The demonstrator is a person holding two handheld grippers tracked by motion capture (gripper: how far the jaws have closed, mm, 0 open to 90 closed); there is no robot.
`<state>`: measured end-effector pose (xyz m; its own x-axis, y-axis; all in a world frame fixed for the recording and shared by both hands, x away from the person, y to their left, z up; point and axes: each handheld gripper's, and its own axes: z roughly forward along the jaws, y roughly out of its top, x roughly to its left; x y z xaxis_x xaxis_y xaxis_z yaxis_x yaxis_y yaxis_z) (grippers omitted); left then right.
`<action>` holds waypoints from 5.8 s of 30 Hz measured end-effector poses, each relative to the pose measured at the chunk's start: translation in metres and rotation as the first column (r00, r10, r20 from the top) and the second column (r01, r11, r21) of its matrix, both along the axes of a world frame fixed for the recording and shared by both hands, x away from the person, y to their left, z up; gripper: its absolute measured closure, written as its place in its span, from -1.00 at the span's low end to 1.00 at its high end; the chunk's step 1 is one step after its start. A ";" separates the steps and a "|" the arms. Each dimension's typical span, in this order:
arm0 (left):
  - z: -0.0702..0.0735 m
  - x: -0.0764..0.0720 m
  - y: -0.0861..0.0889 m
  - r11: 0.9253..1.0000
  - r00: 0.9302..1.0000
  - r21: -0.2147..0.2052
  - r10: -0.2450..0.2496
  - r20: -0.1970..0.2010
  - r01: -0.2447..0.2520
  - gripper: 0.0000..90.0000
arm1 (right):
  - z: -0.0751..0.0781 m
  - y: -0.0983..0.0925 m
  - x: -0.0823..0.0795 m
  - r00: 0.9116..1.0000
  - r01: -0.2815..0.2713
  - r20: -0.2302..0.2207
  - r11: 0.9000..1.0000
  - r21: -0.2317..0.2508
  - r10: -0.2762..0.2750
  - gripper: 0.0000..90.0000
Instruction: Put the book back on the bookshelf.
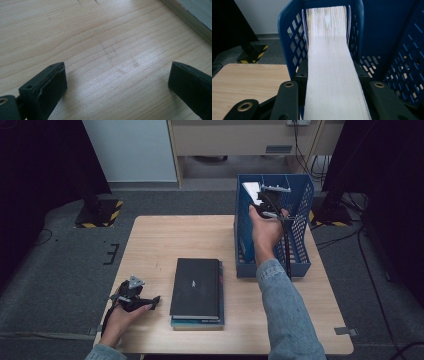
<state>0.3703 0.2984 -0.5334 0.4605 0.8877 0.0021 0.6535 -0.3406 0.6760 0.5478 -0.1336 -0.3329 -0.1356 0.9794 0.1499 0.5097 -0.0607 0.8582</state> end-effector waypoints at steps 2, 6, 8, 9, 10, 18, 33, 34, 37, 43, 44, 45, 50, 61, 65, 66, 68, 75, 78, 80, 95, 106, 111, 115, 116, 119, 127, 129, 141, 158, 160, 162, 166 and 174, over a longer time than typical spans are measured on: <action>0.000 0.000 0.000 1.000 1.000 0.001 0.001 -0.001 -0.001 -0.97 | -0.001 0.002 0.002 1.000 0.012 -0.001 1.000 0.006 -0.012 0.34; 0.000 0.000 0.000 1.000 1.000 0.000 0.000 -0.001 0.000 -0.97 | -0.004 0.002 0.007 1.000 0.020 -0.002 1.000 0.014 -0.020 0.34; 0.000 0.000 0.000 1.000 1.000 0.003 -0.002 -0.002 0.002 -0.97 | -0.006 0.003 0.008 1.000 0.022 -0.004 1.000 0.015 -0.022 0.34; 0.000 0.000 0.000 1.000 1.000 0.002 -0.001 -0.003 0.001 -0.97 | -0.007 0.003 0.009 1.000 0.024 -0.006 1.000 0.016 -0.024 0.34; 0.000 0.000 0.000 1.000 1.000 0.002 -0.001 -0.003 0.001 -0.97 | -0.007 0.003 0.009 1.000 0.027 -0.008 0.999 0.017 -0.027 0.34; 0.000 0.000 0.000 1.000 1.000 0.002 -0.002 -0.002 0.002 -0.97 | -0.010 0.007 0.010 1.000 0.030 -0.006 0.999 0.012 -0.030 0.33; 0.000 -0.001 -0.001 1.000 1.000 0.004 -0.004 -0.005 0.004 -0.97 | -0.015 0.016 0.004 1.000 0.030 0.001 0.999 -0.024 -0.030 0.31; 0.000 -0.001 -0.001 1.000 1.000 0.004 -0.003 -0.005 0.003 -0.97 | -0.015 0.017 0.003 1.000 0.028 0.001 0.999 -0.028 -0.028 0.31; 0.000 -0.001 -0.002 1.000 1.000 0.004 -0.001 -0.003 0.001 -0.97 | -0.016 0.017 0.000 1.000 0.027 0.002 0.999 -0.031 -0.027 0.31; 0.000 -0.001 -0.002 1.000 1.000 0.003 0.001 -0.002 -0.001 -0.97 | -0.016 0.020 -0.001 1.000 0.021 0.008 0.999 -0.026 -0.021 0.26; 0.000 0.000 -0.002 1.000 1.000 0.002 0.000 -0.001 0.000 -0.97 | -0.016 0.020 -0.001 1.000 0.019 0.008 1.000 -0.021 -0.019 0.24; 0.000 0.000 -0.002 1.000 1.000 0.002 0.000 -0.001 0.000 -0.97 | -0.016 0.021 -0.001 1.000 0.014 0.009 1.000 -0.016 -0.014 0.21; 0.000 0.000 -0.002 1.000 1.000 0.001 0.000 -0.001 0.000 -0.97 | -0.014 0.029 -0.004 1.000 -0.008 0.022 1.000 -0.002 0.008 0.11; 0.000 0.000 -0.002 1.000 1.000 0.000 -0.001 0.000 0.001 -0.97 | -0.013 0.035 -0.006 0.999 -0.044 0.019 0.999 0.003 0.044 0.01; 0.000 0.000 -0.002 1.000 1.000 0.001 0.000 0.000 0.000 -0.98 | -0.013 0.032 -0.006 0.998 -0.065 0.020 0.998 0.022 0.064 -0.05; 0.000 0.000 -0.002 1.000 1.000 0.000 0.000 0.000 0.000 -0.97 | -0.013 0.031 -0.006 0.998 -0.065 0.024 0.997 0.028 0.065 -0.08; 0.000 0.000 -0.002 1.000 1.000 0.001 0.000 0.000 0.000 -0.98 | -0.013 0.029 -0.006 0.997 -0.071 0.027 0.997 0.032 0.070 -0.15; 0.000 0.000 -0.002 1.000 1.000 0.000 0.000 0.001 0.000 -0.98 | -0.012 0.026 -0.009 0.996 -0.087 0.026 0.996 0.015 0.087 -0.51; 0.000 0.000 -0.002 1.000 1.000 0.000 0.000 0.002 0.000 -0.98 | -0.010 0.024 -0.012 0.995 -0.093 0.029 0.996 0.007 0.092 -0.60; 0.000 0.000 -0.002 1.000 1.000 0.000 0.000 0.002 0.000 -0.98 | -0.008 0.023 -0.014 0.995 -0.100 0.023 0.995 0.004 0.100 -0.65; -0.001 0.000 -0.002 1.000 1.000 -0.002 -0.001 0.004 0.001 -0.98 | -0.009 0.002 -0.051 0.986 -0.157 0.048 0.988 -0.007 0.157 -0.87; -0.002 0.003 -0.002 1.000 1.000 -0.008 -0.003 0.017 0.003 -0.98 | -0.028 -0.009 -0.091 0.977 -0.207 0.045 0.978 0.009 0.206 -0.93; -0.003 0.003 -0.001 1.000 1.000 -0.012 -0.001 0.026 0.002 -0.98 | -0.039 -0.012 -0.104 0.972 -0.229 0.047 0.973 0.008 0.229 -0.90; -0.001 0.005 -0.001 1.000 1.000 -0.010 0.010 0.015 -0.009 -0.93 | -0.044 -0.010 -0.115 0.965 -0.257 0.054 0.966 -0.001 0.257 -0.88; -0.001 0.005 -0.001 1.000 1.000 -0.010 0.014 0.014 -0.014 -0.91 | -0.045 -0.010 -0.117 0.963 -0.262 0.060 0.965 -0.007 0.262 -0.88; -0.002 0.006 0.000 1.000 1.000 -0.015 0.012 0.023 -0.011 -0.93 | -0.052 -0.007 -0.125 0.958 -0.281 0.055 0.960 -0.018 0.281 -0.86; -0.002 0.006 -0.001 1.000 1.000 -0.012 0.006 0.018 -0.005 -0.97 | -0.067 0.002 -0.142 0.927 -0.375 0.018 0.927 -0.025 0.376 -0.84; -0.002 0.005 -0.001 1.000 1.000 -0.012 0.001 0.020 -0.001 -0.98 | -0.071 0.005 -0.146 0.919 -0.393 0.009 0.919 -0.026 0.394 -0.83; 0.003 0.002 0.000 0.999 0.998 -0.019 -0.044 0.043 0.045 -0.91 | -0.097 0.027 -0.158 0.882 -0.471 -0.015 0.882 0.007 0.471 -0.72; 0.055 -0.023 -0.024 0.974 0.984 -0.179 -0.113 0.140 0.138 -0.88 | -0.137 0.061 -0.173 0.815 -0.564 -0.144 0.825 0.027 0.562 -0.74; 0.061 -0.025 -0.034 0.969 0.981 -0.197 -0.120 0.153 0.149 -0.87 | -0.138 0.064 -0.174 0.809 -0.570 -0.151 0.821 0.030 0.568 -0.74; 0.065 -0.027 -0.045 0.968 0.977 -0.184 -0.141 0.157 0.170 -0.86 | -0.139 0.066 -0.175 0.805 -0.578 -0.150 0.816 0.027 0.575 -0.75; 0.064 -0.026 -0.063 0.959 0.973 -0.192 -0.188 0.132 0.211 -0.86 | -0.140 0.068 -0.176 0.798 -0.586 -0.154 0.810 0.030 0.583 -0.75; 0.061 -0.014 -0.081 0.954 0.973 -0.194 -0.213 0.094 0.228 -0.82 | -0.144 0.075 -0.176 0.782 -0.603 -0.175 0.797 0.030 0.598 -0.75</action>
<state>0.3567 0.2170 -0.4727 0.6498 0.7494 -0.1271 0.5255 -0.3221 0.7874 0.3714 -0.0586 -0.4773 -0.6726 0.7122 0.2008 0.5707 0.3265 0.7535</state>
